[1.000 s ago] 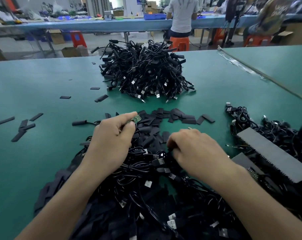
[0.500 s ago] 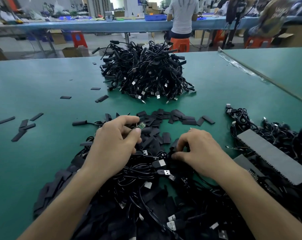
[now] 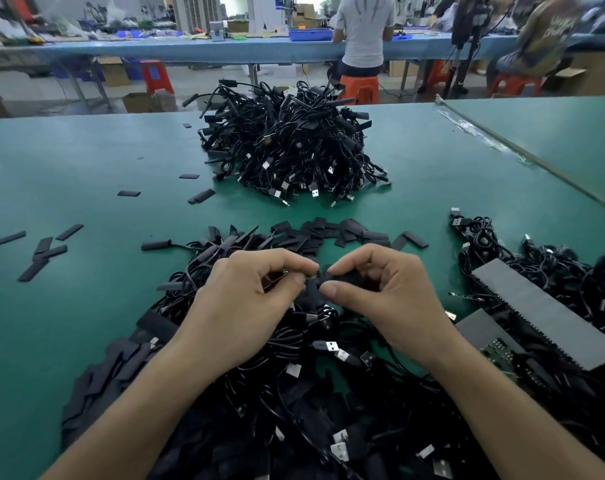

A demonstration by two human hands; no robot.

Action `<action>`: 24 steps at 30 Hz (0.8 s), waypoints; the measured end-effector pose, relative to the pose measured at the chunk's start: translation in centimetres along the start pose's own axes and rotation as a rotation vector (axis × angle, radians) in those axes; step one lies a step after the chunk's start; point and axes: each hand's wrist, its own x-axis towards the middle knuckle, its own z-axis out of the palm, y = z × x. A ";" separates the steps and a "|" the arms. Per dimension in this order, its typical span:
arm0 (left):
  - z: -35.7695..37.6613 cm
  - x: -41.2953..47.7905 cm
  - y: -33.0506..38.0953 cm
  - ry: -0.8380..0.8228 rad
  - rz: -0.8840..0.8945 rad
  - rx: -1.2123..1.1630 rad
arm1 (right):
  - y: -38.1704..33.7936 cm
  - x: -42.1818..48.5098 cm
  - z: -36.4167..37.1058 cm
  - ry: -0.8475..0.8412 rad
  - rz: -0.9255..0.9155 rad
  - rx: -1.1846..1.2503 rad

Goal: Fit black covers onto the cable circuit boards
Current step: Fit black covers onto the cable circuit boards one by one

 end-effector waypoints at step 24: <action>-0.8 0.6 0.3 -0.052 -0.164 -0.392 | 0.1 0.0 0.7 0.136 -0.007 0.108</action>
